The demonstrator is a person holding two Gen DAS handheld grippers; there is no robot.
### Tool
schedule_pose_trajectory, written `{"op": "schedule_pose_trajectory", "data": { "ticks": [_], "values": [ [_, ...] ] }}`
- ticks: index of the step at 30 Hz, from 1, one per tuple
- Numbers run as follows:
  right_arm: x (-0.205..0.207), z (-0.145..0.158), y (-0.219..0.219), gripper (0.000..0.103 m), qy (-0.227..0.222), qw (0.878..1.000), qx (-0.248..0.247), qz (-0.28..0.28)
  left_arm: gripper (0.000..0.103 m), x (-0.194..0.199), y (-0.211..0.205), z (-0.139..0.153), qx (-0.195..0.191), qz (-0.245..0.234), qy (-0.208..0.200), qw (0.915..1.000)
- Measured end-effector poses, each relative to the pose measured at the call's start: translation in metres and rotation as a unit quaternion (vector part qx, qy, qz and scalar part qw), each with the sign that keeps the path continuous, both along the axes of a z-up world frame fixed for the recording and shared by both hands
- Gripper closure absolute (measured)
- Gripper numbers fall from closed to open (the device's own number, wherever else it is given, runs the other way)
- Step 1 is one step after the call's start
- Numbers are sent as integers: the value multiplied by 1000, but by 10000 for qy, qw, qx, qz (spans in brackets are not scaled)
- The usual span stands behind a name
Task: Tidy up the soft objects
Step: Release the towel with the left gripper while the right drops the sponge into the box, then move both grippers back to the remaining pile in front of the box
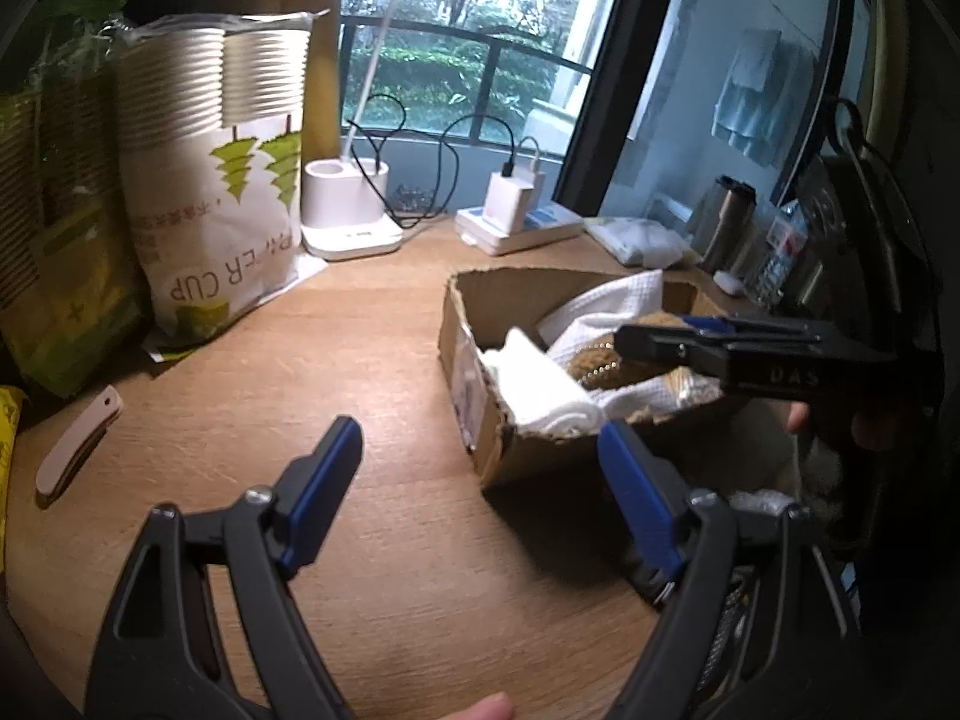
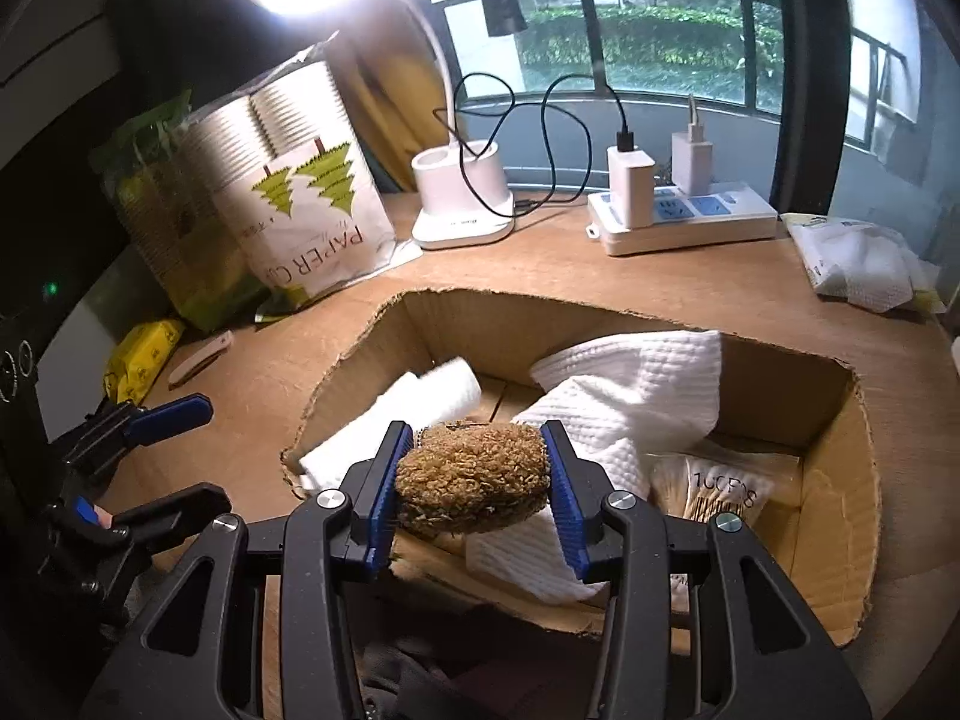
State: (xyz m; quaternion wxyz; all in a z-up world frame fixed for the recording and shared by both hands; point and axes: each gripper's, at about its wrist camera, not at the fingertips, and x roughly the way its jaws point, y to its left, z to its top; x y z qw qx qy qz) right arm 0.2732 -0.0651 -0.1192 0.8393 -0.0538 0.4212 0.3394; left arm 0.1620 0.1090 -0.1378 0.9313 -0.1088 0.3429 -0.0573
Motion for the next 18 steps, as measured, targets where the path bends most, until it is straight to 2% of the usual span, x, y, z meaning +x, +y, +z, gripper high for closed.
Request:
{"op": "schedule_pose_trajectory", "data": {
  "ticks": [8, 18],
  "values": [
    [1, -16, 3, 47, 314, 9995, -102, 13, 20, 1, -4, 3, -102, 69, -35, 9999],
    [-16, -1, -31, 46, 92, 9998, -2, -164, 20, -4, -22, 8, -139, 73, -42, 9999]
  ]
}}
